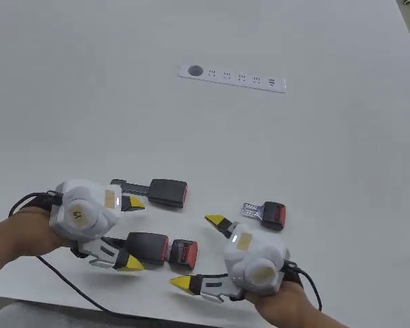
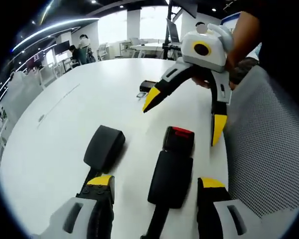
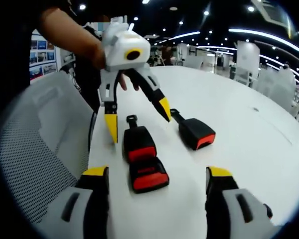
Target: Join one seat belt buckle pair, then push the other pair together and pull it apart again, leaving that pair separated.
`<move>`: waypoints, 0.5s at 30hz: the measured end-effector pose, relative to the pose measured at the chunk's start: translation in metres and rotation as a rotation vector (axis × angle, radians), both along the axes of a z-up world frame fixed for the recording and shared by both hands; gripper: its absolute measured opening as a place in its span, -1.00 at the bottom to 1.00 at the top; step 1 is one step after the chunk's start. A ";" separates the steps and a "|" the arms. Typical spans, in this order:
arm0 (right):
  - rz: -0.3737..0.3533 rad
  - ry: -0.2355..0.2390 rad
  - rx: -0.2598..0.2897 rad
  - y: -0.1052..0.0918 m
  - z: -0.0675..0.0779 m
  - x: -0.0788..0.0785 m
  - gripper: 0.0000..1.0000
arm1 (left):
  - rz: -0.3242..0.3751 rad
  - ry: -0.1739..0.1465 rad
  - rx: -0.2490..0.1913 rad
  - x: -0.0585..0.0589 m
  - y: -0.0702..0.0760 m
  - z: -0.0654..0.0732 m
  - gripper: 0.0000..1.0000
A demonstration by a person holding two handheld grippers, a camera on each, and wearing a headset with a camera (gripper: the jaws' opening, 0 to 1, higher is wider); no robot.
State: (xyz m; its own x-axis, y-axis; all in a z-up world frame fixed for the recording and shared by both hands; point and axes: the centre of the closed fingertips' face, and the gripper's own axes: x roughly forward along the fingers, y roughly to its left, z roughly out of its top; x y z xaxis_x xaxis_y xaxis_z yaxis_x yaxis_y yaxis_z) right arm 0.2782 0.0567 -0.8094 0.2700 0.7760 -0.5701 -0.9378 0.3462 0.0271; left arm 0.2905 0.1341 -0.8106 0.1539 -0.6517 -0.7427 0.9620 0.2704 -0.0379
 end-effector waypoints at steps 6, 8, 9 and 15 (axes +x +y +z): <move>-0.021 -0.029 -0.001 -0.030 0.010 0.019 0.63 | 0.034 -0.046 0.000 0.013 0.001 0.010 0.50; -0.028 -0.036 -0.012 -0.041 0.012 0.027 0.62 | 0.049 -0.057 -0.007 0.021 -0.001 0.015 0.50; -0.036 -0.036 -0.010 -0.048 0.012 0.032 0.61 | 0.053 -0.062 -0.008 0.023 -0.001 0.016 0.51; -0.055 -0.028 -0.031 -0.081 0.012 0.056 0.55 | 0.058 -0.083 -0.005 0.045 -0.003 0.019 0.61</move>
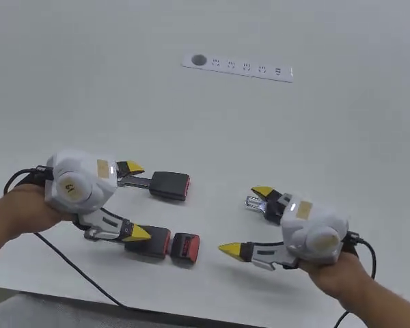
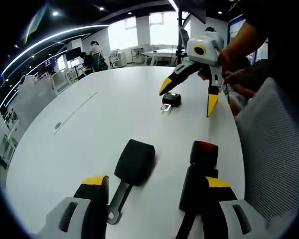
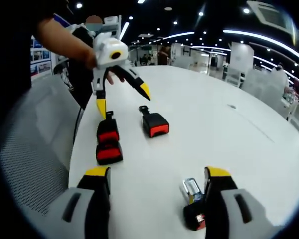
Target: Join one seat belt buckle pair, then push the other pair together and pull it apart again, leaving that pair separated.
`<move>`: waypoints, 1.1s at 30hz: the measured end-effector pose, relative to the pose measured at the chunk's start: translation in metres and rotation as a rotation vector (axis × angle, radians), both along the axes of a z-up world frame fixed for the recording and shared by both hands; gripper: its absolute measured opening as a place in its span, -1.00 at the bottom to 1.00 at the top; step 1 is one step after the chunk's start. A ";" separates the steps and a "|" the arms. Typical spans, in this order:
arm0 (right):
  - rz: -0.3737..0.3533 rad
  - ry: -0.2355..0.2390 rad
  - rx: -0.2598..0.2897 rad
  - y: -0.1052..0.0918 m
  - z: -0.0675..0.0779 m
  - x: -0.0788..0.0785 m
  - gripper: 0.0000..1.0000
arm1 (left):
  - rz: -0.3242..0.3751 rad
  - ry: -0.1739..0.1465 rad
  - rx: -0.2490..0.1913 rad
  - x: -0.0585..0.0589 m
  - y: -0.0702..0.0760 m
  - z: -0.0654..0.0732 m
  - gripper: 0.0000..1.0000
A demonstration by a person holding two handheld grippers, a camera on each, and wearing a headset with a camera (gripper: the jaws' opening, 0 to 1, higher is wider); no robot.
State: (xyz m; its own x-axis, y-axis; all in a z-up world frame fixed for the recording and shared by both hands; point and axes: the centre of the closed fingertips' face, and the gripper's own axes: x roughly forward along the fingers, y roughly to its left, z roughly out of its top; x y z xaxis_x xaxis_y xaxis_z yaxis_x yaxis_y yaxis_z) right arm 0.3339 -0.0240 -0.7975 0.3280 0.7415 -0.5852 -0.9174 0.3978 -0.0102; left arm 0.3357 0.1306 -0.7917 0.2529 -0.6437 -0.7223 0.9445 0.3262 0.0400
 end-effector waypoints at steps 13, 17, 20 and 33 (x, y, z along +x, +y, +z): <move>0.014 0.085 -0.079 -0.049 -0.030 0.021 0.45 | -0.049 0.029 0.080 0.026 0.000 -0.028 0.58; 0.026 0.101 -0.090 -0.055 -0.037 0.023 0.38 | -0.074 0.047 0.096 0.029 -0.001 -0.037 0.52; 0.048 0.112 -0.112 -0.058 -0.042 0.022 0.35 | -0.077 0.052 0.097 0.034 -0.003 -0.043 0.49; 0.107 0.074 -0.129 -0.059 -0.049 0.027 0.18 | -0.116 0.080 0.065 0.039 -0.013 -0.046 0.23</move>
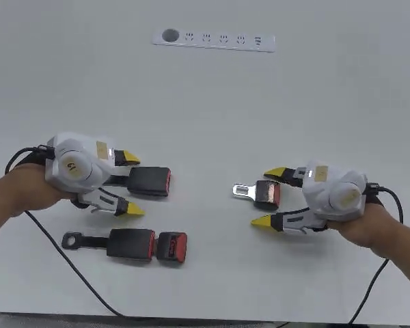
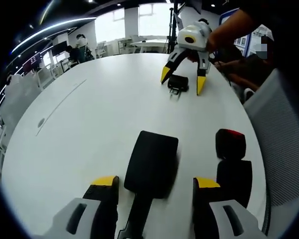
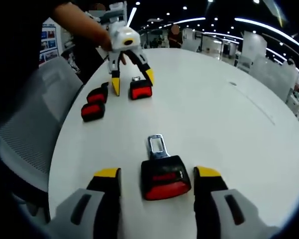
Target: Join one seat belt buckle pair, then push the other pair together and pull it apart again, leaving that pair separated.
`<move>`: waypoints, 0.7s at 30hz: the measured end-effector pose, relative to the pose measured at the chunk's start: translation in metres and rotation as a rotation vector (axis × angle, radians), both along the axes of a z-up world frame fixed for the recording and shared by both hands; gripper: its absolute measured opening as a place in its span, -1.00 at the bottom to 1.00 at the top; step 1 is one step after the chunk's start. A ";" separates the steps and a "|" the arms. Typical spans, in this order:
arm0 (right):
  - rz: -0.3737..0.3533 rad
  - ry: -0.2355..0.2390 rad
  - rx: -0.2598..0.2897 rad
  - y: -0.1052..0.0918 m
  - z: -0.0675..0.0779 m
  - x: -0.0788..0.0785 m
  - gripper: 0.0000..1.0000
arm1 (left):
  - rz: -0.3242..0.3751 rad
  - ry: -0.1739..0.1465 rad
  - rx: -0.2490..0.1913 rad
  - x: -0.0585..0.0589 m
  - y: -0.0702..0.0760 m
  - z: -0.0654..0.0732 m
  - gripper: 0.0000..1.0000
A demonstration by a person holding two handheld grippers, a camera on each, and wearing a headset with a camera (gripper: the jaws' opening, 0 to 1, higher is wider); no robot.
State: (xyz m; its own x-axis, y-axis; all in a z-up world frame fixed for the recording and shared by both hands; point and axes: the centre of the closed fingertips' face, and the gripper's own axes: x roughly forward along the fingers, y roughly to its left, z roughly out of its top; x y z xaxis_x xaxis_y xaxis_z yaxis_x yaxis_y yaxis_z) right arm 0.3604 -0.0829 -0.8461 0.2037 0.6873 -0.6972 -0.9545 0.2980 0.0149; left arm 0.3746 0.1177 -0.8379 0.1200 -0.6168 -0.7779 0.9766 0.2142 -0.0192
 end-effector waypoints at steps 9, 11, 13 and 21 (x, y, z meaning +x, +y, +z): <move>0.000 -0.007 0.014 -0.004 0.001 0.003 -0.10 | -0.021 -0.003 0.001 0.000 -0.002 0.001 0.01; -0.018 0.017 0.016 -0.008 0.001 0.004 -0.22 | -0.024 -0.003 0.005 0.000 -0.001 0.000 -0.05; -0.009 0.008 0.018 -0.008 0.001 0.004 -0.23 | -0.025 0.003 0.005 -0.003 -0.002 -0.005 -0.21; -0.001 0.011 0.053 -0.006 0.004 0.005 -0.25 | -0.050 -0.005 0.009 0.002 -0.012 -0.016 -0.32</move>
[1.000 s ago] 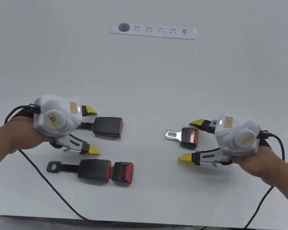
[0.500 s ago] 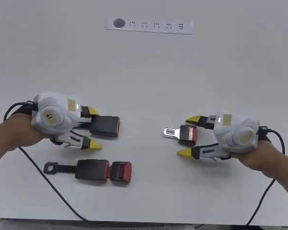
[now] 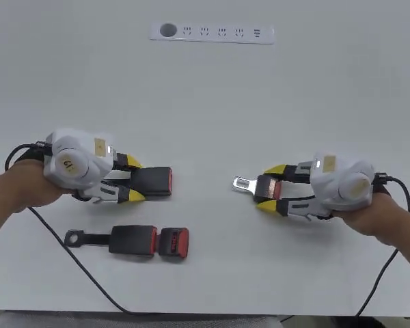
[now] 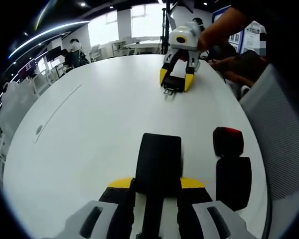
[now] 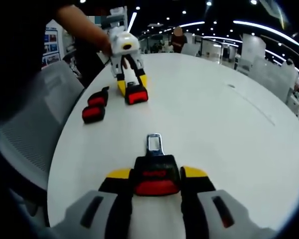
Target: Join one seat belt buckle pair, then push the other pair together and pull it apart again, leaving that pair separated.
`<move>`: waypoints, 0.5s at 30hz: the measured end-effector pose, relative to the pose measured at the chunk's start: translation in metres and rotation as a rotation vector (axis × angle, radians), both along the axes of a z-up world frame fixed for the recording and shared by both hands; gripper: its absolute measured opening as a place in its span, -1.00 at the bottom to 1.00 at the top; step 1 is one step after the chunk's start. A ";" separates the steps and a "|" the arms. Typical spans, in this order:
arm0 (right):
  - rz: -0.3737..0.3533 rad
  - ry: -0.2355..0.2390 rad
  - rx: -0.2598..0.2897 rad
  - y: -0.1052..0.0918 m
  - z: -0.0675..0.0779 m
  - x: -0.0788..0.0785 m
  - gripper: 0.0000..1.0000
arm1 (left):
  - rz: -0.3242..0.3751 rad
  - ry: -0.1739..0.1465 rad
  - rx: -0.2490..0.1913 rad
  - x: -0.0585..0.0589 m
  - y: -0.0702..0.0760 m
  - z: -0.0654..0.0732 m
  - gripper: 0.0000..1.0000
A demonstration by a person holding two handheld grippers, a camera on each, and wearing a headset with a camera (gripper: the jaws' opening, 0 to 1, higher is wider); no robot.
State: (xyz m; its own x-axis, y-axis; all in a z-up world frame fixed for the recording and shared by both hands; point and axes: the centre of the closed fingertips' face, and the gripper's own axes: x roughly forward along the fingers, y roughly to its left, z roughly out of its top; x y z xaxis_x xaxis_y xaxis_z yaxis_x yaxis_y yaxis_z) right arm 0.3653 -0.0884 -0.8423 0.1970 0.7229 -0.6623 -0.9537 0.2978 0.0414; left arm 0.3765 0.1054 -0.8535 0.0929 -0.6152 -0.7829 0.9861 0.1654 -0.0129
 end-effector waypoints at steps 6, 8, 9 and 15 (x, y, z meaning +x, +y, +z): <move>0.016 0.006 0.018 0.004 0.002 0.001 -0.25 | -0.042 0.001 0.013 0.004 -0.003 0.001 -0.33; 0.019 0.007 0.023 0.005 0.003 0.001 -0.25 | -0.054 0.003 0.018 0.005 -0.005 0.001 -0.33; 0.022 0.007 0.024 0.006 0.002 0.001 -0.25 | -0.059 0.005 0.021 0.006 -0.004 0.002 -0.33; 0.027 0.010 0.040 0.008 0.002 0.001 -0.26 | -0.048 0.012 0.007 0.009 -0.002 0.006 -0.33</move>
State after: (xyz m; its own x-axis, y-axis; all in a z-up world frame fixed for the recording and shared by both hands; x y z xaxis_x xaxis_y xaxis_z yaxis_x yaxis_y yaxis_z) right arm 0.3659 -0.0805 -0.8400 0.1704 0.7535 -0.6350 -0.9608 0.2700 0.0625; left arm 0.3853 0.1036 -0.8479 0.0537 -0.6134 -0.7879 0.9927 0.1179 -0.0241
